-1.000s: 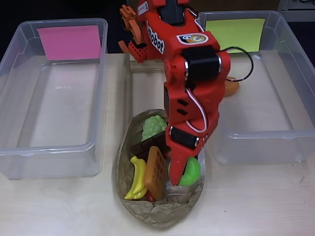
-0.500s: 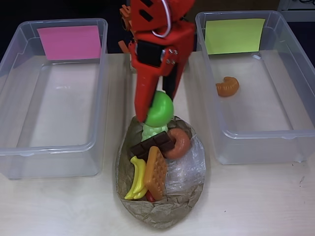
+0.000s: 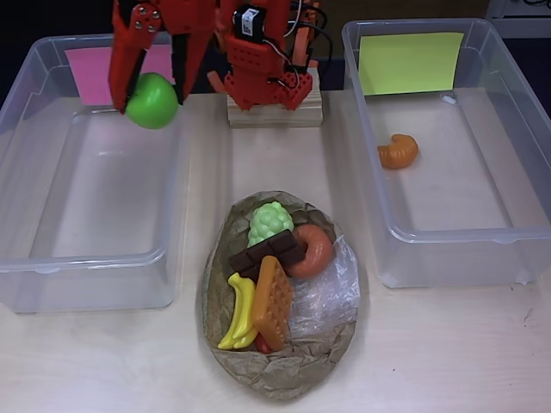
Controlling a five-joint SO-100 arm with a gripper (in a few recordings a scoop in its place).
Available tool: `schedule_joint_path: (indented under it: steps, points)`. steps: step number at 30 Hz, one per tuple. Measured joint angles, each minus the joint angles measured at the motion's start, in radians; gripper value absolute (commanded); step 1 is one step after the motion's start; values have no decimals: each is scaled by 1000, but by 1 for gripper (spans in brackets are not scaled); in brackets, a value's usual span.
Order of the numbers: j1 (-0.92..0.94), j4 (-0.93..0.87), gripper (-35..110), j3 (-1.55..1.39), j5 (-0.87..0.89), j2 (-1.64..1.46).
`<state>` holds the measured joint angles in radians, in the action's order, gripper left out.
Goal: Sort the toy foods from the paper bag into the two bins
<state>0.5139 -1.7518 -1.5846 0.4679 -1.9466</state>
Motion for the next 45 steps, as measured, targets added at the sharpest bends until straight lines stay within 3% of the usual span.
schedule_joint_path:
  steps: [5,13,26,45]
  points:
    - [227,26,18,5,-164,109]
    - [376,130,18,28,-293,419]
    - [440,209,17,92,-373,723]
    - [443,282,41,34,-373,805]
